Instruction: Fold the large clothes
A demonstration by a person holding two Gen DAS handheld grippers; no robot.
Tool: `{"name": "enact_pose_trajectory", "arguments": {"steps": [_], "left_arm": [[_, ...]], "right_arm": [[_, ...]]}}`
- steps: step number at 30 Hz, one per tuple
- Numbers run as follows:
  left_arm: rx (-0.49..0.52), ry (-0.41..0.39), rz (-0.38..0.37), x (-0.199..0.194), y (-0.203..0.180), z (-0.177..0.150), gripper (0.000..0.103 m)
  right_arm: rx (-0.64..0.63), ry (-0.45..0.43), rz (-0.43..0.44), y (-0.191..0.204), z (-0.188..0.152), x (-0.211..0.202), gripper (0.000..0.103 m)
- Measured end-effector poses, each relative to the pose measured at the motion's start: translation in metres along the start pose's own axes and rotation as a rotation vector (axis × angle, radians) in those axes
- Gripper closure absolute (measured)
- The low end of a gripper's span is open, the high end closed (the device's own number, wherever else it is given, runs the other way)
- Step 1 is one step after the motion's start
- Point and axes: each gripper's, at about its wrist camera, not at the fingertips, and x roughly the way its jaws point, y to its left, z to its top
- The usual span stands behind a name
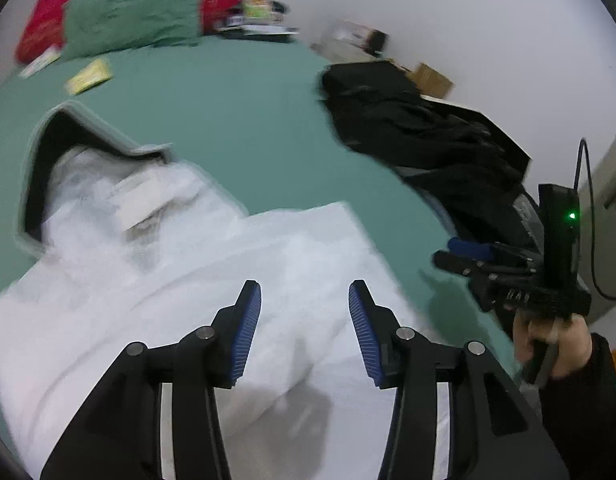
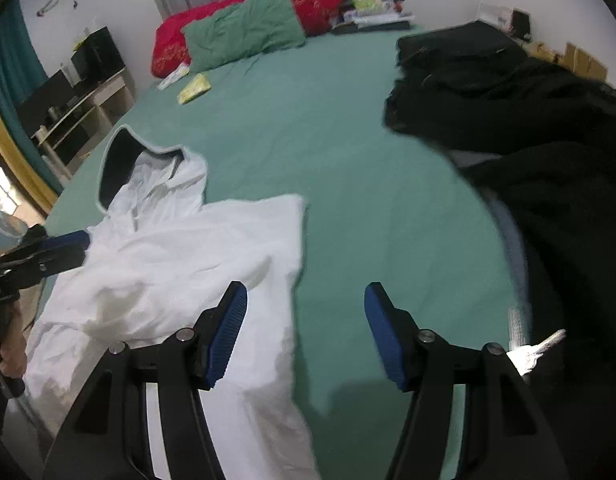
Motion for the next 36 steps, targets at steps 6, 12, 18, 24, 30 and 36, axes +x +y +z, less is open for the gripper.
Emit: {"name": "enact_pose_trajectory", "arguments": {"steps": [6, 12, 18, 24, 30, 36], "left_arm": [[-0.139, -0.011, 0.258, -0.061, 0.118, -0.040, 0.053], [-0.273, -0.024, 0.404, -0.073, 0.211, -0.064, 0.053], [-0.249, -0.023, 0.404, -0.043, 0.235, -0.067, 0.066], [-0.242, -0.082, 0.480, -0.053, 0.234, -0.073, 0.101], [-0.269, -0.075, 0.556, -0.060, 0.244, -0.073, 0.101], [-0.296, -0.051, 0.605, -0.064, 0.243, -0.072, 0.100]], "right_arm": [[-0.072, 0.050, 0.093, 0.034, -0.002, 0.037, 0.042], [0.011, 0.143, 0.119, 0.040, 0.002, 0.091, 0.049], [-0.036, 0.061, 0.108, 0.055, 0.011, 0.085, 0.099], [-0.121, -0.094, 0.099, 0.077, 0.038, 0.042, 0.099], [-0.044, 0.013, 0.059, 0.049, 0.018, 0.073, 0.099], [-0.047, 0.110, -0.085, 0.041, 0.001, 0.086, 0.078]]}}
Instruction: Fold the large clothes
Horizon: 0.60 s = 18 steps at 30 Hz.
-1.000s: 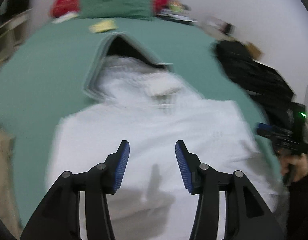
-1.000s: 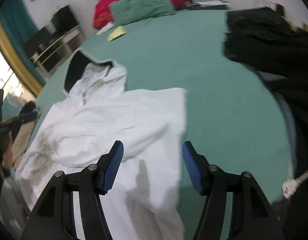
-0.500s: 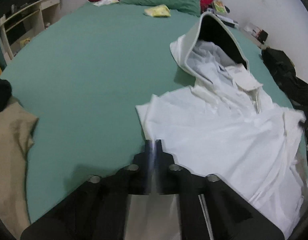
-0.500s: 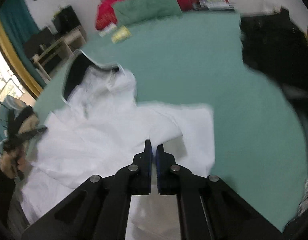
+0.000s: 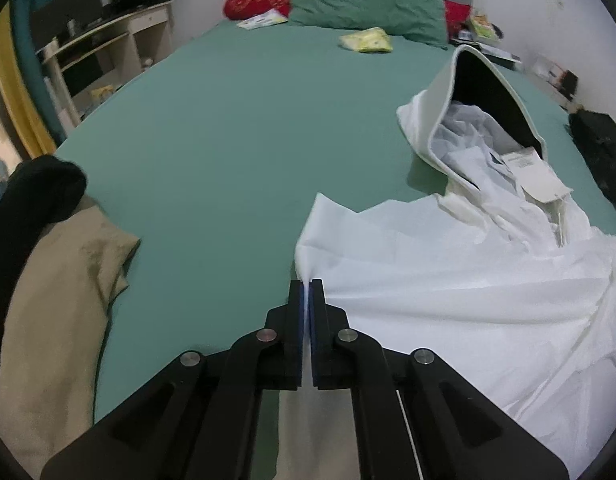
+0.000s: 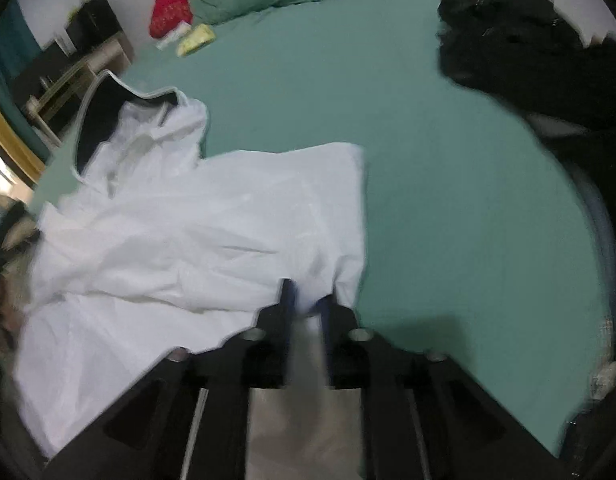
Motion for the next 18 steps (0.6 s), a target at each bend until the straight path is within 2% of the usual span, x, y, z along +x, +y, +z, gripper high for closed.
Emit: {"name": "enact_pose_trajectory", "arguments": {"steps": [1, 2, 3, 4, 6, 8, 10, 12, 14, 16, 18], "left_arm": [[-0.022, -0.005, -0.014, -0.005, 0.003, 0.001, 0.098], [-0.037, -0.014, -0.027, -0.008, 0.003, 0.002, 0.096], [-0.047, -0.026, -0.036, -0.016, 0.004, 0.003, 0.087], [-0.047, -0.039, -0.045, -0.022, 0.002, 0.003, 0.076], [-0.034, -0.058, -0.098, -0.034, -0.005, 0.001, 0.069], [0.000, -0.041, -0.129, -0.038, -0.017, -0.006, 0.069], [0.028, 0.002, -0.139, -0.033, -0.028, -0.017, 0.069], [0.052, 0.062, -0.136, -0.023, -0.035, -0.031, 0.069], [0.066, 0.112, -0.111, -0.011, -0.036, -0.044, 0.069], [0.084, 0.080, -0.108, -0.013, -0.033, -0.050, 0.069], [0.096, 0.083, -0.089, -0.012, -0.028, -0.050, 0.069]], "right_arm": [[-0.016, -0.023, -0.026, 0.004, 0.001, -0.007, 0.065], [-0.036, -0.057, -0.044, 0.008, 0.003, -0.014, 0.057], [-0.054, -0.084, -0.048, 0.012, 0.004, -0.019, 0.046], [-0.076, -0.113, -0.039, 0.017, 0.006, -0.023, 0.041], [-0.117, -0.122, -0.036, 0.035, 0.011, -0.023, 0.038], [-0.182, -0.099, -0.044, 0.055, 0.015, -0.012, 0.037], [-0.234, -0.066, -0.040, 0.070, 0.013, 0.003, 0.036], [-0.287, -0.022, -0.071, 0.079, 0.005, 0.017, 0.035], [-0.329, 0.005, -0.127, 0.079, -0.006, 0.022, 0.033], [-0.294, 0.007, -0.146, 0.064, -0.016, 0.014, 0.021], [-0.253, 0.026, -0.142, 0.050, -0.022, 0.004, 0.017]]}}
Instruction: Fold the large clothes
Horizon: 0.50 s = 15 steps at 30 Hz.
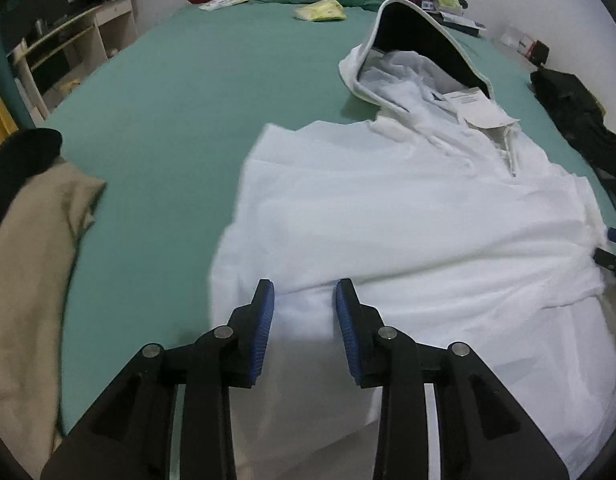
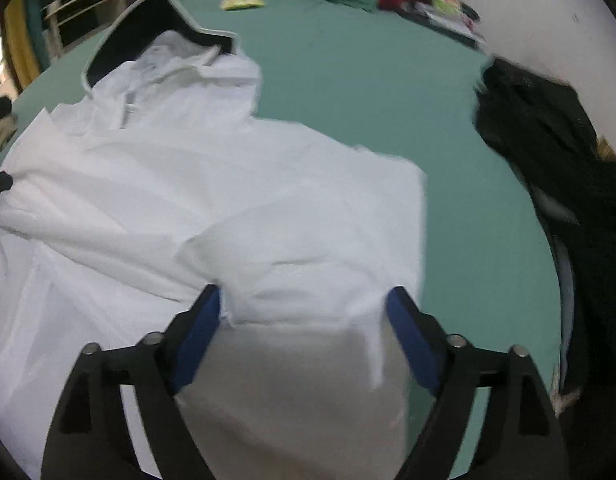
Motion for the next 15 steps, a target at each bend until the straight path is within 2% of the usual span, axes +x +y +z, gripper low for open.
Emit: {"name": "enact_pose_trajectory", "arguments": {"steps": [2, 5, 6, 8, 9, 11, 13, 15], "left_arm": [[0.009, 0.008, 0.000, 0.001, 0.005, 0.001, 0.069], [0.027, 0.021, 0.065, 0.002, 0.009, 0.005, 0.068], [0.021, 0.028, 0.076, 0.002, 0.011, 0.007, 0.068], [-0.020, 0.044, 0.076, 0.000, 0.020, 0.011, 0.068], [-0.042, 0.040, 0.053, -0.005, 0.023, 0.015, 0.068], [-0.059, 0.015, -0.009, -0.013, 0.023, 0.022, 0.068], [-0.042, -0.025, -0.027, -0.023, 0.017, 0.032, 0.068], [-0.020, -0.037, -0.058, -0.025, 0.009, 0.041, 0.068]], "right_arm": [[0.019, 0.016, -0.011, -0.014, -0.013, -0.009, 0.016], [0.073, 0.027, -0.091, -0.036, -0.025, -0.022, 0.016], [0.107, 0.023, -0.091, -0.046, -0.027, -0.029, 0.016], [0.153, 0.007, -0.095, -0.060, -0.025, -0.037, 0.016], [0.161, -0.005, -0.094, -0.063, -0.023, -0.042, 0.016], [0.177, -0.044, -0.047, -0.063, -0.009, -0.049, 0.016], [0.159, -0.078, 0.019, -0.052, 0.008, -0.050, 0.016], [0.126, -0.069, 0.076, -0.033, 0.028, -0.038, 0.016]]}}
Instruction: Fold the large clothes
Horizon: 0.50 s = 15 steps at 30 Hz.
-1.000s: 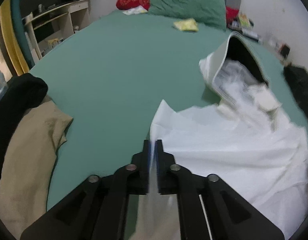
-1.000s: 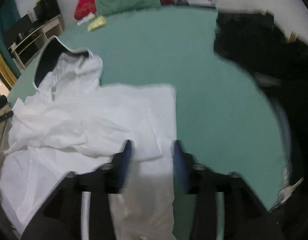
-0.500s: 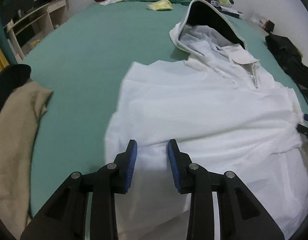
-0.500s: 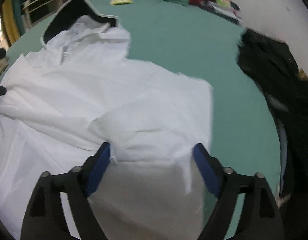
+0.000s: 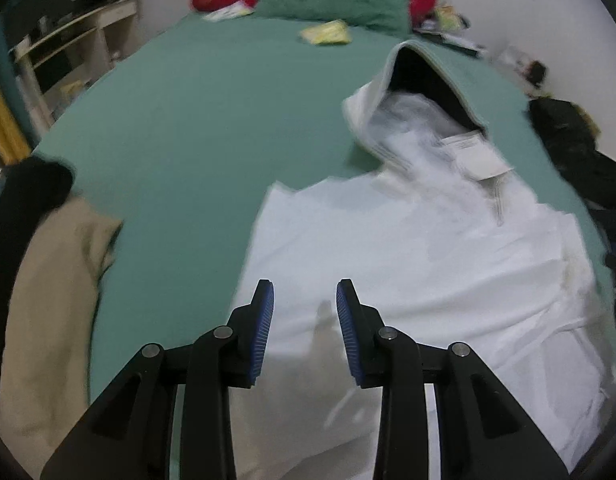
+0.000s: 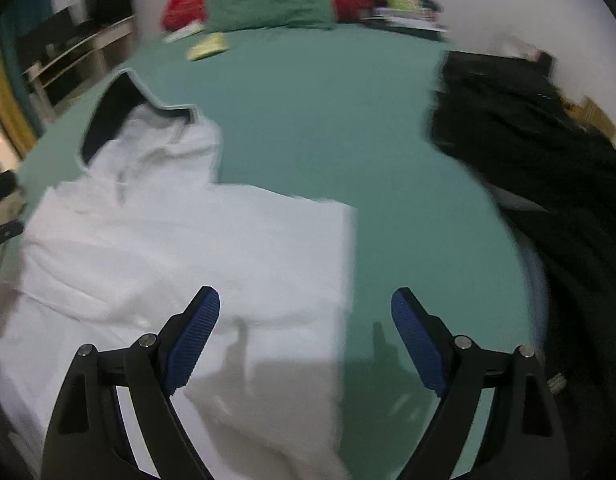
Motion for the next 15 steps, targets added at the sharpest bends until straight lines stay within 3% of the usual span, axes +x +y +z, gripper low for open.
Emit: {"name": "enact_pose_trajectory", "arguments": {"steps": [3, 7, 9, 15], "left_arm": [[0.035, 0.031, -0.039, 0.008, -0.018, 0.006, 0.068], [0.072, 0.095, 0.001, 0.032, -0.032, -0.002, 0.068], [0.061, 0.117, 0.009, 0.042, -0.030, -0.008, 0.068], [0.090, 0.082, 0.007, 0.039, -0.026, -0.016, 0.068]], "right_arm": [[-0.056, 0.046, 0.061, 0.036, 0.023, 0.034, 0.016], [-0.107, 0.108, -0.027, 0.056, 0.022, 0.066, 0.016], [-0.108, 0.123, -0.073, 0.048, 0.009, 0.061, 0.016], [-0.023, 0.140, -0.142, -0.007, -0.048, 0.011, 0.016]]}}
